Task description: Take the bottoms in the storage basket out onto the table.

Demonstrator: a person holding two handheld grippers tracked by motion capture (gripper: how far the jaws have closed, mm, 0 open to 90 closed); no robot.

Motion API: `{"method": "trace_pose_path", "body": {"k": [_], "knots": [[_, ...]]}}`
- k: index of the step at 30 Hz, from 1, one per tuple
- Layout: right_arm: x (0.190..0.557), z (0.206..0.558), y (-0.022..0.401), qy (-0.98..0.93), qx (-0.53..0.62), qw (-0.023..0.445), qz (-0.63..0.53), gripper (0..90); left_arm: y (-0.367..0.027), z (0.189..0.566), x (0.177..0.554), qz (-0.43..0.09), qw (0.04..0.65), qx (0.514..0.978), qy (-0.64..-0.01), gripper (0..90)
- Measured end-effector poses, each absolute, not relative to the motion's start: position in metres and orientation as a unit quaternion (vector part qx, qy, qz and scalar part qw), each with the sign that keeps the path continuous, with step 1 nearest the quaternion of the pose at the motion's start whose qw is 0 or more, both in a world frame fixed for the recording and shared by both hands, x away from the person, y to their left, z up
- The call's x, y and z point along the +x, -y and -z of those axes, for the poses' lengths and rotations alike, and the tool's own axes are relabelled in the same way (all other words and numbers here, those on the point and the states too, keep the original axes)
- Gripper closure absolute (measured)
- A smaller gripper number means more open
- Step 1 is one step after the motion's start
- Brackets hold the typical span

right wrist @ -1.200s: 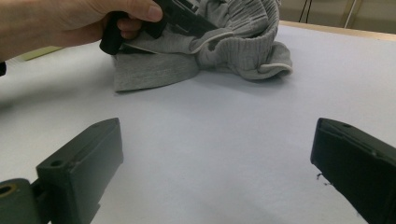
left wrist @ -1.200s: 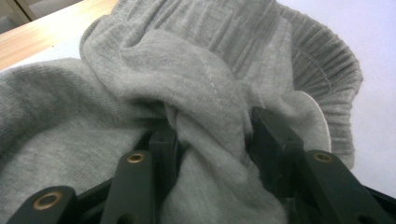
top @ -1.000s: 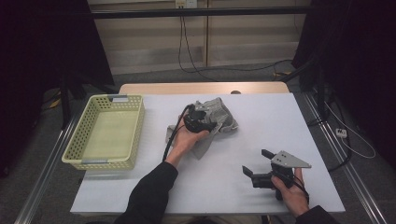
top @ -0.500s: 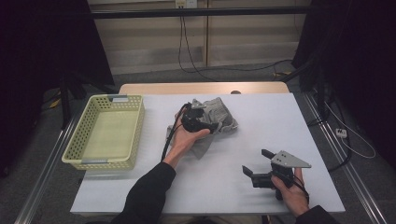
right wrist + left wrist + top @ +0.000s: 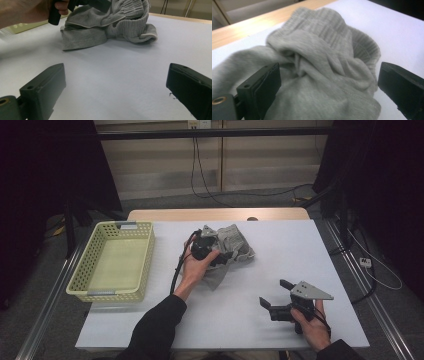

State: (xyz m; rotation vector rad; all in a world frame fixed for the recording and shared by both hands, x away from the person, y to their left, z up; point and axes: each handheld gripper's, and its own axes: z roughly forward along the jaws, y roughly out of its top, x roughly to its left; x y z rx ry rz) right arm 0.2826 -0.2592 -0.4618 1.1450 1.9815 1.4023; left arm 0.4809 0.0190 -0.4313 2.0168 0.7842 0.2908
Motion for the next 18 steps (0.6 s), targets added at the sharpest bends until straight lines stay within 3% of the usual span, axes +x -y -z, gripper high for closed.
{"method": "trace_pose_path", "body": {"k": [18], "knots": [[0.282, 0.462, 0.261, -0.716, 0.422, 0.227, -0.508, 2.5, -0.036, 0.415, 0.466, -0.145, 0.492, 0.798, -0.315, 5.2]]}}
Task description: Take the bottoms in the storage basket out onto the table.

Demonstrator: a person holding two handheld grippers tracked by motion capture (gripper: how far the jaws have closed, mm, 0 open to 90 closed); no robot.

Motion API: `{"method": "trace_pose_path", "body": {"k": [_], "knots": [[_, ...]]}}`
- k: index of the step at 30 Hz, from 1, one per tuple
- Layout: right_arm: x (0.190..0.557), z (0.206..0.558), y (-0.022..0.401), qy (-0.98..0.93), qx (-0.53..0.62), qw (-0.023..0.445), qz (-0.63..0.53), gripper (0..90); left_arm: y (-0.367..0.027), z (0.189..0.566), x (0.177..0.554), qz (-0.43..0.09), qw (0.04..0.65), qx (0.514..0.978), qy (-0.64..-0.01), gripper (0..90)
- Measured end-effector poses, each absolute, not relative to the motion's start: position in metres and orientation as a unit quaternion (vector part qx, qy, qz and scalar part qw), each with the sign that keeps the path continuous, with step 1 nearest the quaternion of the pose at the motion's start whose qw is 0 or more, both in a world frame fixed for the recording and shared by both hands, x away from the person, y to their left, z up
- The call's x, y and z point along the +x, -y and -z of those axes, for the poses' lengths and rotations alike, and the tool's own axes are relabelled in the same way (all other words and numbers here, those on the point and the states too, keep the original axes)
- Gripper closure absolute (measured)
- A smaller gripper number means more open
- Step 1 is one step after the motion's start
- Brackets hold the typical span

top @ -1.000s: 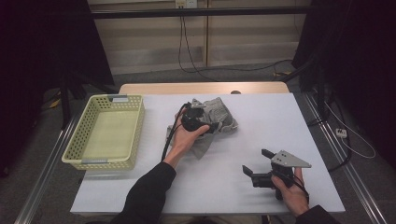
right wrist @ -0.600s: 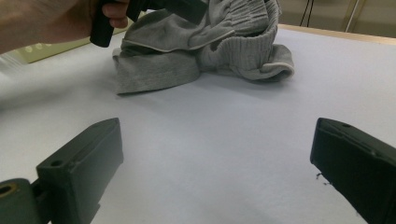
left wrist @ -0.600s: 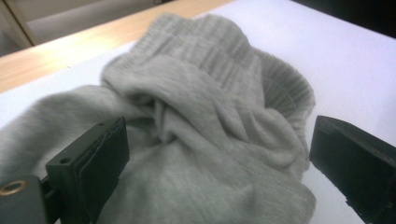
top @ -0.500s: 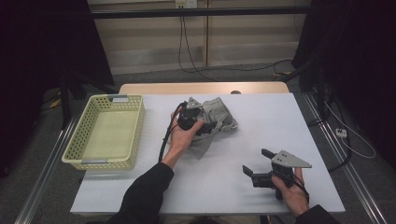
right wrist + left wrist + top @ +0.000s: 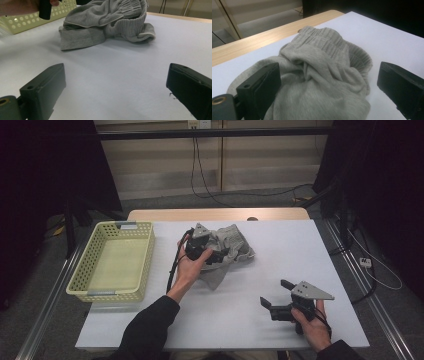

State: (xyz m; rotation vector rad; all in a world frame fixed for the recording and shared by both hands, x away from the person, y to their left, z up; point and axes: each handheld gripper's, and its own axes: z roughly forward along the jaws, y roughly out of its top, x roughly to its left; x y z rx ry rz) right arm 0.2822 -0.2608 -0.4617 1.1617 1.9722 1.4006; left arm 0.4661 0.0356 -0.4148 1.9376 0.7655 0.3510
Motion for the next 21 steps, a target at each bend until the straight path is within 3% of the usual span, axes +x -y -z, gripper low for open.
{"method": "trace_pose_path", "body": {"k": [21], "knots": [[0.279, 0.461, 0.261, -0.716, 0.424, 0.234, -0.503, 2.4, -0.056, 0.39, 0.439, -0.177, 0.503, 0.792, -0.298, 6.4]]}}
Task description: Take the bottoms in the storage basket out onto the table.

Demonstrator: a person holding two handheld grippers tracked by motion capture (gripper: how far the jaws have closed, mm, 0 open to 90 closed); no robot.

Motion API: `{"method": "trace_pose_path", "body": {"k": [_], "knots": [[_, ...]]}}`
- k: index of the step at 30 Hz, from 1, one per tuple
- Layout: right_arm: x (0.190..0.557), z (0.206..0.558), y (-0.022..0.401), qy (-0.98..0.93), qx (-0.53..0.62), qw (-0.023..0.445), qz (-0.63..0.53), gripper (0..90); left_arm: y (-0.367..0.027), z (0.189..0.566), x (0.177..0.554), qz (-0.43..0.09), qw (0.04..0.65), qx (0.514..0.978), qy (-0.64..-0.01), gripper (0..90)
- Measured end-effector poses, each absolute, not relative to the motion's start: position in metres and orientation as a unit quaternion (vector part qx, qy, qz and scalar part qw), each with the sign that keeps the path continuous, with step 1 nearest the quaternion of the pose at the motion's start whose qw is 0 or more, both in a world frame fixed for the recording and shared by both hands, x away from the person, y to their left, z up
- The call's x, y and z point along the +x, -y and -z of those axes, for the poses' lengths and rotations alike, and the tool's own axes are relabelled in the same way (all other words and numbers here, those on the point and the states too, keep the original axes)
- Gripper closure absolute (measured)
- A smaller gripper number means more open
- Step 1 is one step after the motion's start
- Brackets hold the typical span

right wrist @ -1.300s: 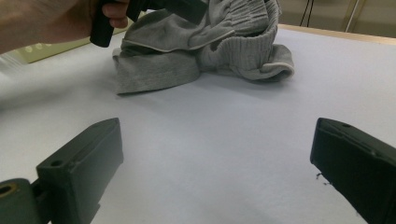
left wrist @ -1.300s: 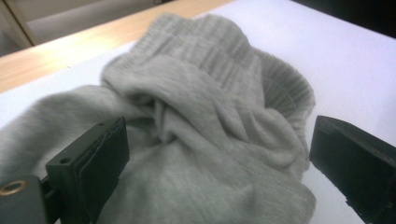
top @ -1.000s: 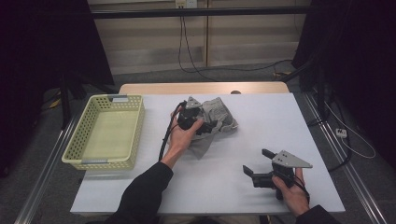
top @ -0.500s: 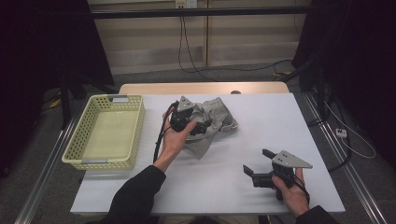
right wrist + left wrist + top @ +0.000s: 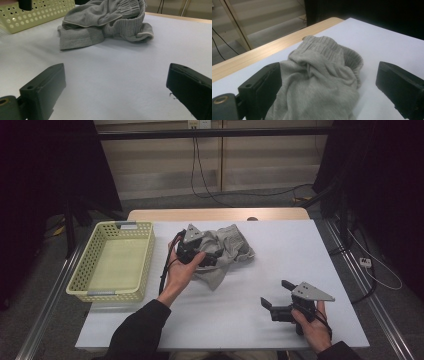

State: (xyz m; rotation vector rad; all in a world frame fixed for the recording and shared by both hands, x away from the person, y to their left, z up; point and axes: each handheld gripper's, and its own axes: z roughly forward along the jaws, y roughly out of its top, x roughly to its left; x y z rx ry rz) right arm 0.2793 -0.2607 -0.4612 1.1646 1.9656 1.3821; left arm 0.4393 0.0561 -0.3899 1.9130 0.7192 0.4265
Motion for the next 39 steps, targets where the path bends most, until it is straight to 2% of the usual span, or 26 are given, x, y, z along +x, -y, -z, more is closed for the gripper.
{"method": "trace_pose_path", "body": {"k": [11, 16, 39], "knots": [[0.279, 0.461, 0.26, -0.715, 0.425, 0.234, -0.504, 2.4, -0.078, 0.38, 0.43, -0.199, 0.51, 0.777, -0.312, 6.1], [0.279, 0.461, 0.26, -0.716, 0.424, 0.234, -0.503, 2.4, -0.083, 0.378, 0.421, -0.22, 0.504, 0.781, -0.297, 6.1], [0.279, 0.461, 0.26, -0.716, 0.426, 0.236, -0.501, 2.4, -0.103, 0.373, 0.388, -0.224, 0.501, 0.779, -0.304, 5.4]]}}
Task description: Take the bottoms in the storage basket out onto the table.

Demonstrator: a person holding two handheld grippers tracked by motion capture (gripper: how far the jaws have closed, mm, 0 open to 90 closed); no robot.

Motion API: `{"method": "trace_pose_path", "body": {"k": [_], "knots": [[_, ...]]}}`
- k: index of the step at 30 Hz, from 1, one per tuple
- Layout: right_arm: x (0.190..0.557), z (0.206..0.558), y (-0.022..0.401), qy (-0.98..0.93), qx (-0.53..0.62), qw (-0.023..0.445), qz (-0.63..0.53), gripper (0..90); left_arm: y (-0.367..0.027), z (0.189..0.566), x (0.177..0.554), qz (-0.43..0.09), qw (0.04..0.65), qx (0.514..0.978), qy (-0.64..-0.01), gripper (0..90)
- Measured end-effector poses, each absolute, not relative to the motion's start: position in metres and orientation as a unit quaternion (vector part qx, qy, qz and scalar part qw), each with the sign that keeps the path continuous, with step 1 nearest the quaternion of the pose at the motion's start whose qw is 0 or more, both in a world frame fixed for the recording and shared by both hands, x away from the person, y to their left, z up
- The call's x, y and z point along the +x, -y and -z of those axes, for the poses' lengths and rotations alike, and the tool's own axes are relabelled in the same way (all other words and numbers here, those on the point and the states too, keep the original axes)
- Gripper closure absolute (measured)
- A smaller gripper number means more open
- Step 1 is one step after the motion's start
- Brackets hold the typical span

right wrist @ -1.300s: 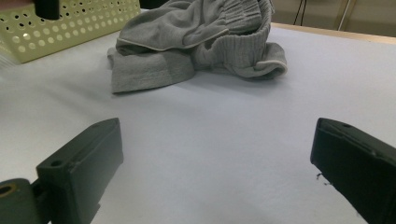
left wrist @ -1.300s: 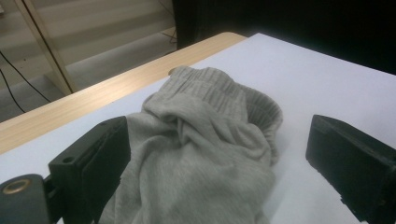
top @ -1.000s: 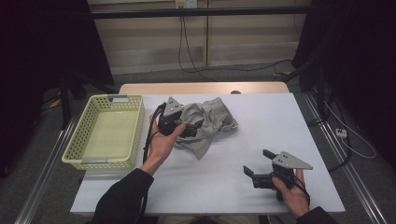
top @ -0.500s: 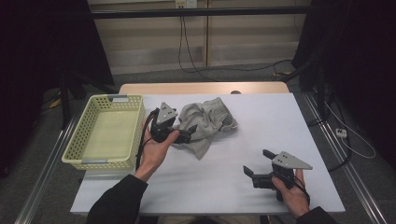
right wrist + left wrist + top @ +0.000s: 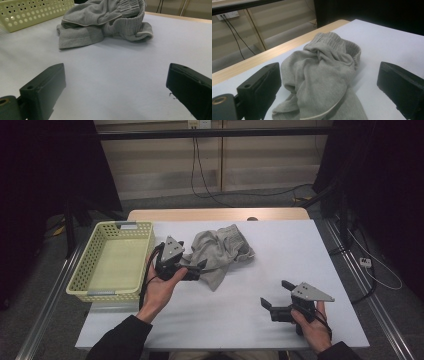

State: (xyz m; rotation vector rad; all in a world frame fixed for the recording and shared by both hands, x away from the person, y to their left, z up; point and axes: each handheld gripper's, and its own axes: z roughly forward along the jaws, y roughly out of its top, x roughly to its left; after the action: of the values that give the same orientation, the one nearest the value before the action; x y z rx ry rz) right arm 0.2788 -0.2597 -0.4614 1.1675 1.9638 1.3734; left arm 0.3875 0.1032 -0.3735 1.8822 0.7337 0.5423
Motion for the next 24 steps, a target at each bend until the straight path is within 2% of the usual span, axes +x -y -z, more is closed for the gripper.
{"method": "trace_pose_path", "body": {"k": [13, 21, 24], "knots": [[0.278, 0.462, 0.259, -0.719, 0.423, 0.232, -0.5, 2.5, -0.125, 0.377, 0.373, -0.245, 0.501, 0.772, -0.305, 4.8], [0.278, 0.462, 0.259, -0.719, 0.424, 0.232, -0.5, 2.5, -0.138, 0.384, 0.366, -0.22, 0.507, 0.769, -0.321, 4.7], [0.278, 0.462, 0.258, -0.719, 0.423, 0.232, -0.5, 2.5, -0.142, 0.386, 0.363, -0.227, 0.5, 0.772, -0.321, 4.8]]}}
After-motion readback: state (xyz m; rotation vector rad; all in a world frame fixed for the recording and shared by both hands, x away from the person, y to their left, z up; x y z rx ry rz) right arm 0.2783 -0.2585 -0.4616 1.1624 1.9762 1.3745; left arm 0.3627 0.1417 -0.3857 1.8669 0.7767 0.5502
